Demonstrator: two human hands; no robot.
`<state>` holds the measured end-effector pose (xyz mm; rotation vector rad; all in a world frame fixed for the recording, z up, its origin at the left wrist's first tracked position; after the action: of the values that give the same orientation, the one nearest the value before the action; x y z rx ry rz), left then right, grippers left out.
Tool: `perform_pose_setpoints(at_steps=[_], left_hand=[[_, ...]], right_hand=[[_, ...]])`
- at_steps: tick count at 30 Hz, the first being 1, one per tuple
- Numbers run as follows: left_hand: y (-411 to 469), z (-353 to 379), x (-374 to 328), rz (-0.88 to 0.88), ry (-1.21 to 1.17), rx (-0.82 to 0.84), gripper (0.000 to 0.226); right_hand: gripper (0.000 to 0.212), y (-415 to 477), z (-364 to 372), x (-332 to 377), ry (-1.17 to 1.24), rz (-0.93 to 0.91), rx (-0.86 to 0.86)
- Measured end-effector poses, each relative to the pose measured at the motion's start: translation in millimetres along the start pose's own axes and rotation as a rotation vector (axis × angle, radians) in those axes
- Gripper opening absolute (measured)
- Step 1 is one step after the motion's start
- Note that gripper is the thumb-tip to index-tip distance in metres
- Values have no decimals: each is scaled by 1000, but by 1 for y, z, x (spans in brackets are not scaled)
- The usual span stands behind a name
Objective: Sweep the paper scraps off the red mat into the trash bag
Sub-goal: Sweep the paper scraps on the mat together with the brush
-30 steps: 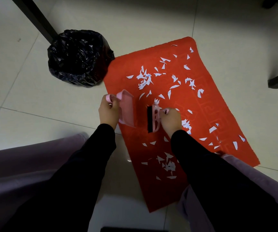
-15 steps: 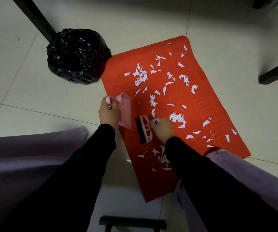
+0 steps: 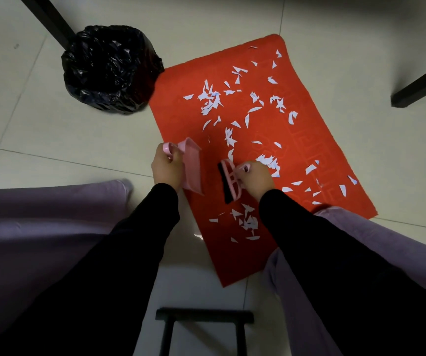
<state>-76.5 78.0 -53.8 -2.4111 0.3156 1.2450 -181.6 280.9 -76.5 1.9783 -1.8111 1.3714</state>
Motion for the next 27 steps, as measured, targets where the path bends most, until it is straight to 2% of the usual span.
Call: perform_pose_setpoints(at_steps=[3,8,13,17,22,27], left_hand=[[-5,-1,3,-18,19,0,27],[-17,-1,0,-27,17,11,28],[-23,-1,4,-30,16,23,26],[-31,-4,7,-41,28,15,28],[-38,-11,16,-48,56,8,28],[-41,-16,20,-56,64,-10,28]], right_hand=[[18,-3,-8,2,44,-10,-8],[21,-17,9,-1,-14,-6,133],[19,-13,-16,-10,37,23,-13],[20,-29,-2,-7,140,15,91],[24,-53,38,-25,48,44,215],[25,-54,35,-31,-66,-8,199]])
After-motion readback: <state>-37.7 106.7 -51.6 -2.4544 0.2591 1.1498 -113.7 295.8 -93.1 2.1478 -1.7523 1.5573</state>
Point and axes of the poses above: each hand's wrist, its own y-axis towards the middle knuckle, its own z-axis out of the palm, x = y × z, the point moved 8 cm from there along y, towards the middle knuckle, and after that the axes turned 8 degrees about -x, right-handed, at the moved point
